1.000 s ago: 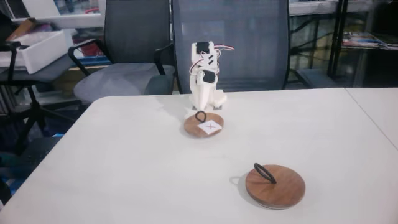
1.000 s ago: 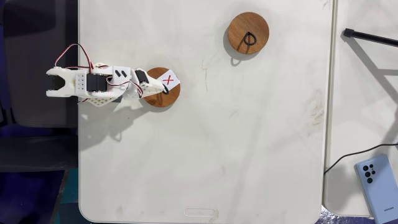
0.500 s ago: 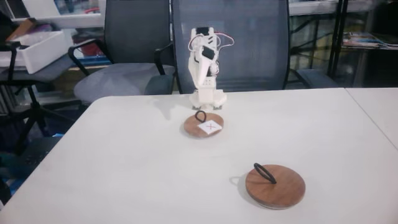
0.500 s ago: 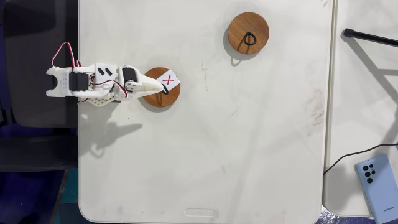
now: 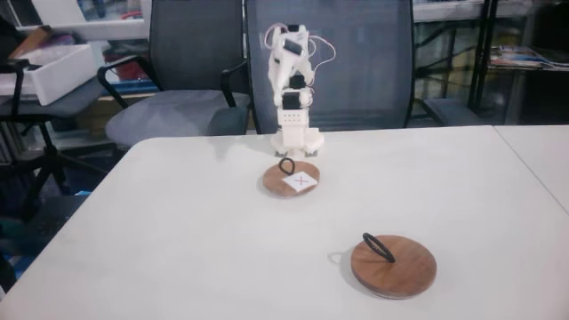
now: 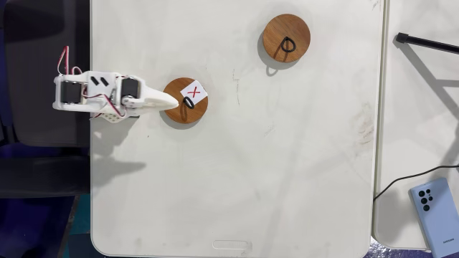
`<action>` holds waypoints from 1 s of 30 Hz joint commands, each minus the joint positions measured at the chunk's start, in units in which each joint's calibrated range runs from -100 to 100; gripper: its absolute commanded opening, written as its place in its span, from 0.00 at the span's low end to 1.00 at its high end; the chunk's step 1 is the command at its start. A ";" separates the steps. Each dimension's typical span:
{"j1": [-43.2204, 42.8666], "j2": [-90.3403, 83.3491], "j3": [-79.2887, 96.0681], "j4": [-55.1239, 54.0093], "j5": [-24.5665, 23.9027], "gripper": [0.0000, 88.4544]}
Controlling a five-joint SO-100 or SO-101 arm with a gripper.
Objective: Pick the lid with the red cross and place it on the side.
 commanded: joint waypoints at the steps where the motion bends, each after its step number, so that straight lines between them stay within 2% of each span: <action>1: 0.30 9.24 -7.72 5.69 -0.39 0.02; 6: 0.37 27.98 -22.31 17.23 -1.22 0.02; 19: 0.30 60.71 -69.73 29.63 -7.22 0.02; 22: 0.30 65.31 -74.08 29.63 -8.30 0.02; 30: -0.08 70.76 -70.91 29.63 -12.16 0.02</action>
